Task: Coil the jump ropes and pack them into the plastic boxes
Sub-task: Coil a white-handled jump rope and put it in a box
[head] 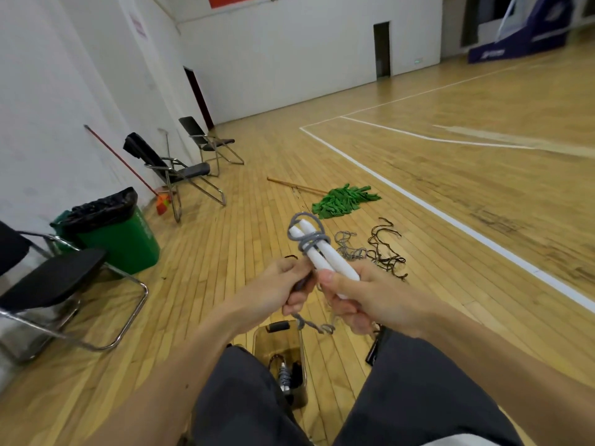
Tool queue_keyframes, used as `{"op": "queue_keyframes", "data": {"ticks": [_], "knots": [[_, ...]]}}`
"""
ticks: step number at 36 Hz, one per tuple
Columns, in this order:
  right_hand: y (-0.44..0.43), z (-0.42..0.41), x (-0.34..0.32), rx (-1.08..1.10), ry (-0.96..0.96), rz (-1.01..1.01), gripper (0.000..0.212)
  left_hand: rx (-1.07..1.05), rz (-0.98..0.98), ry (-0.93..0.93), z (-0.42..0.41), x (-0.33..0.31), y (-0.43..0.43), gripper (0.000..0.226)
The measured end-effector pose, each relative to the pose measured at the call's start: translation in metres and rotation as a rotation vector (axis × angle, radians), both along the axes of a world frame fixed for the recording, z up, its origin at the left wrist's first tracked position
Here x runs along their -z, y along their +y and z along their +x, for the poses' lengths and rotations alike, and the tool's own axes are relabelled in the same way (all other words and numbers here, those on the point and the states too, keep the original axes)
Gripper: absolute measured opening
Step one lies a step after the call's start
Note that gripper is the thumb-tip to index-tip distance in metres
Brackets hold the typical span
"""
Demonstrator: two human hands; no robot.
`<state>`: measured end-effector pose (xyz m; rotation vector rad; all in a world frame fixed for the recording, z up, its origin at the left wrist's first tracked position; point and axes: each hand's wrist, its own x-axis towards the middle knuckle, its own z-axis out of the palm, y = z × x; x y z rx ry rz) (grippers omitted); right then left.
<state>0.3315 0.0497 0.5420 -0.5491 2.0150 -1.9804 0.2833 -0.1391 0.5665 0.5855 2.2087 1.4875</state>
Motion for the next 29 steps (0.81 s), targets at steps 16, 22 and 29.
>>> {"op": "queue_keyframes", "data": {"ticks": [16, 22, 29], "knots": [[0.005, -0.01, 0.04, 0.249, -0.083, 0.033, 0.037, -0.029, -0.45, 0.443, -0.001, 0.027, -0.019, 0.029], [0.005, -0.013, 0.056, 0.285, -0.162, 0.079, 0.035, -0.035, -0.651, 0.668, 0.004, 0.017, -0.017, 0.028], [-0.002, -0.009, 0.062, 0.265, -0.164, 0.2, 0.035, 0.124, -1.0, 1.033, 0.022, 0.003, -0.005, 0.033]]}}
